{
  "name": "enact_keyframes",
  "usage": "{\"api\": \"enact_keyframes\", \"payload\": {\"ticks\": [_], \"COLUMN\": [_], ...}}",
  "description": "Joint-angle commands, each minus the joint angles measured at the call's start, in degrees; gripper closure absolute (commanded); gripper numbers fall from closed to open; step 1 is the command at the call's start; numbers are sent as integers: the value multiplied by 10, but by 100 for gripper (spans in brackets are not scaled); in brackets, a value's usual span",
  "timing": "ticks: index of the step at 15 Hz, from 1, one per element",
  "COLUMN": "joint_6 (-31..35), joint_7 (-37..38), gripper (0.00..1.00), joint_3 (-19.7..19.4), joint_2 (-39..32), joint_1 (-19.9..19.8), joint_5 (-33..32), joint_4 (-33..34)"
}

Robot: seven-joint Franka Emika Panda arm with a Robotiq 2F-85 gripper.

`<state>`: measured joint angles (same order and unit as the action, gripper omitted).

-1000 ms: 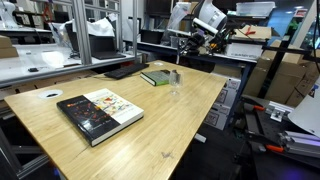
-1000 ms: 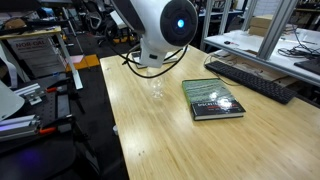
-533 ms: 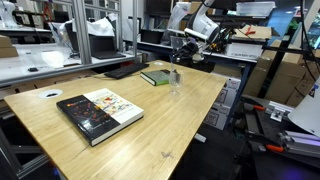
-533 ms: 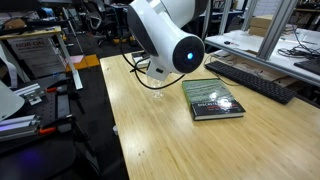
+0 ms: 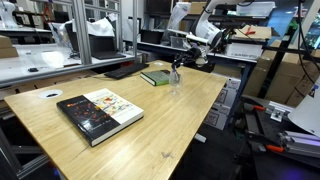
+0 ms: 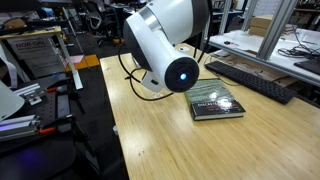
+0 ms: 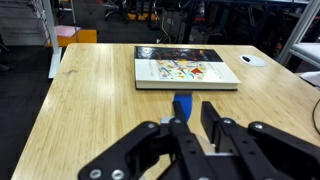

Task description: Put the pen on the book in the glass

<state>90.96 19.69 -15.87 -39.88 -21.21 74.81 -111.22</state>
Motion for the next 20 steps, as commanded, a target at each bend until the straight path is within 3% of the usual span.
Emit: {"api": "enact_keyframes", "payload": {"ticks": [1,3,7,12,20], "joint_6": [0,35,169,272,394], "joint_7": [22,29,75,168,427], "gripper": [43,28,2,0,0], "joint_3": [-7,-14,-34,-49,-59], "joint_2": [1,10,47,121,186], "joint_1": [5,20,68,107,132], "joint_5": [4,5,-24,-139,-415], "joint_4": [-5,-15,-32,-46,-61]}}
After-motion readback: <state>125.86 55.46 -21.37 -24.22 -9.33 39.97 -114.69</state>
